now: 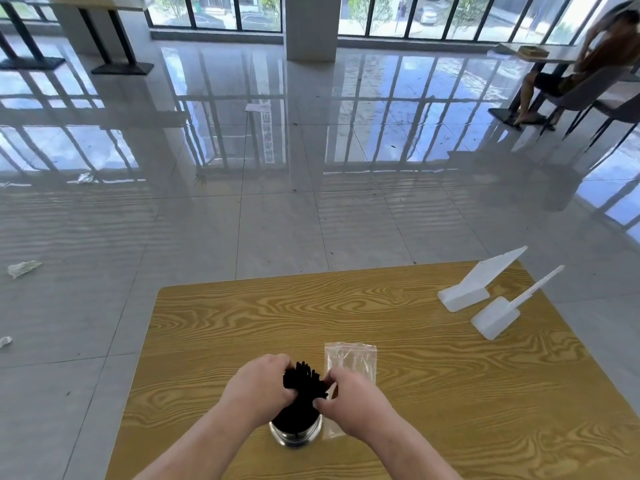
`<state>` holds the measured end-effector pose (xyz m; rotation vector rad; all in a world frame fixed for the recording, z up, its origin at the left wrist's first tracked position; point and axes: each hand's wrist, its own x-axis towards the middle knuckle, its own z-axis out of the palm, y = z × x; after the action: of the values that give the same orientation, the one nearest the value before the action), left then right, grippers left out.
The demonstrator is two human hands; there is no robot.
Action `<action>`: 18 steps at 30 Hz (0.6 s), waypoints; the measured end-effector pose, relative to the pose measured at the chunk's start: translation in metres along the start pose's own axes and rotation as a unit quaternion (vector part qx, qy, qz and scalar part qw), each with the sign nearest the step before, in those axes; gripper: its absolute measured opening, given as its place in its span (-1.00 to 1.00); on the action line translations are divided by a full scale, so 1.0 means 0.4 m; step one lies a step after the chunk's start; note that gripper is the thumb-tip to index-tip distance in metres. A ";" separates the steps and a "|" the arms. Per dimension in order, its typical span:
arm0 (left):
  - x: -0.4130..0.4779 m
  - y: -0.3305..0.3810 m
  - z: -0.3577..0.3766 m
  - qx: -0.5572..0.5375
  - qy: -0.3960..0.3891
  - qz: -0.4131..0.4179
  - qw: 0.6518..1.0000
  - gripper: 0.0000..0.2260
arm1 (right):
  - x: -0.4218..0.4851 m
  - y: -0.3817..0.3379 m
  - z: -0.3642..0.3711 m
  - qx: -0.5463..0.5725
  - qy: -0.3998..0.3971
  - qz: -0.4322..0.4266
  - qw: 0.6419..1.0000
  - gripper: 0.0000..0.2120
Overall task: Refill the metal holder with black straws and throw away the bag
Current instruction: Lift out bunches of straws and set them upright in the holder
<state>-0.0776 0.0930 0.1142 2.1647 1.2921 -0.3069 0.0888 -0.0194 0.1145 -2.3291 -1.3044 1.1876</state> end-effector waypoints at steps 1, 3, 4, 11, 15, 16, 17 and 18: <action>0.001 -0.001 0.000 0.010 -0.002 -0.006 1.000 -0.80 | 0.005 -0.002 -0.001 0.002 0.011 -0.005 1.000 -0.80; -0.001 -0.001 0.000 0.024 -0.010 -0.017 1.000 -0.85 | 0.014 -0.005 -0.003 0.017 0.030 -0.013 0.999 -0.88; -0.003 0.000 0.000 0.028 -0.014 -0.022 0.999 -0.83 | 0.018 -0.008 -0.002 0.030 0.035 -0.016 0.999 -0.89; 0.002 0.006 0.016 -0.013 0.026 -0.005 1.000 -0.33 | 0.022 -0.011 0.020 0.031 0.022 -0.027 0.999 -0.70; 0.006 0.028 0.012 -0.020 0.014 0.021 0.999 -0.35 | 0.032 -0.002 0.025 0.024 0.053 -0.033 0.998 -0.96; 0.007 0.032 0.011 -0.022 0.016 0.024 0.999 -0.37 | 0.036 -0.001 0.022 0.022 0.056 -0.036 0.998 -0.93; 0.007 0.034 0.009 -0.024 0.019 0.025 0.999 -0.38 | 0.039 0.002 0.019 0.021 0.056 -0.042 0.997 -0.90; 0.008 0.035 0.007 -0.024 0.023 0.027 0.999 -0.38 | 0.041 0.003 0.014 0.021 0.057 -0.046 0.997 -0.88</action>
<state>-0.0639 0.0886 0.1156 2.1726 1.2509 -0.2038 0.0900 -0.0083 0.1011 -2.2465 -1.3189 1.0282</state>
